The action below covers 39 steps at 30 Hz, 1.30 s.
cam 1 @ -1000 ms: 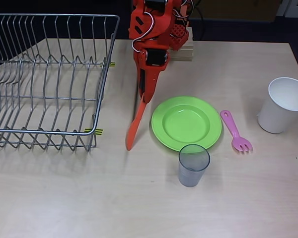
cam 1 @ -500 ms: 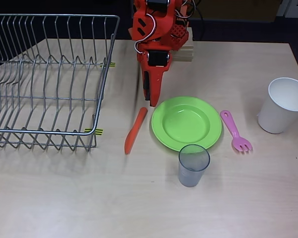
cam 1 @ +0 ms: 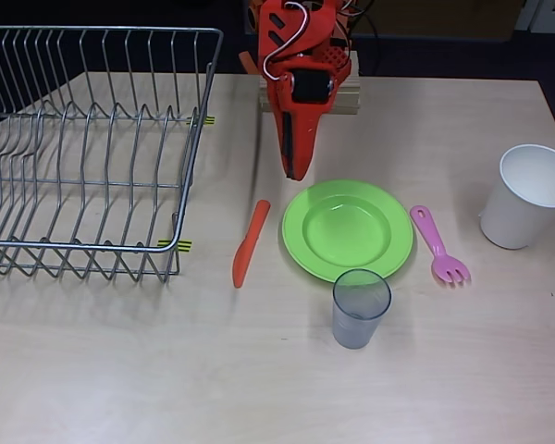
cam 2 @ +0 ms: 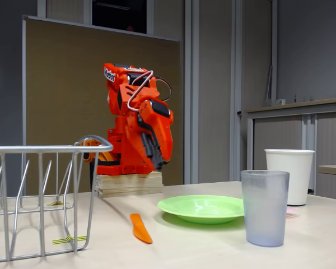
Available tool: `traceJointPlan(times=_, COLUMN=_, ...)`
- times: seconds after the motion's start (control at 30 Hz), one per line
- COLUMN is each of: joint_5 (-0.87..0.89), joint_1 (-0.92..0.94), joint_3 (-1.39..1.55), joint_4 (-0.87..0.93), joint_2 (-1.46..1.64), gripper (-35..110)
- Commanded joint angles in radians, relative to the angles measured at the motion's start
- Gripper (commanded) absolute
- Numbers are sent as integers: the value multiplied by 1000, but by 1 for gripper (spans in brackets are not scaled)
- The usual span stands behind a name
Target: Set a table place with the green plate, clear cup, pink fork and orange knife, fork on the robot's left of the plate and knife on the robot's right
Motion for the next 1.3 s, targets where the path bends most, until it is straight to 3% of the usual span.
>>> traceJointPlan(times=0.0, joint_5=155, joint_1=-60, joint_3=-83, joint_4=135, joint_2=97, gripper=0)
traceJointPlan(times=0.23, joint_5=525, joint_1=-118, joint_3=-152, joint_4=337, joint_2=144, gripper=0)
traceJointPlan(times=0.5, joint_5=699, joint_1=-137, joint_3=89, joint_4=474, joint_2=413, gripper=0)
traceJointPlan(times=0.7, joint_5=666, joint_1=-126, joint_3=172, joint_4=594, joint_2=578, gripper=0)
traceJointPlan(times=0.87, joint_5=436, joint_1=-115, joint_3=173, joint_4=640, joint_2=634, gripper=0)
traceJointPlan(times=1.27, joint_5=433, joint_1=-124, joint_3=173, joint_4=643, joint_2=638, gripper=0)
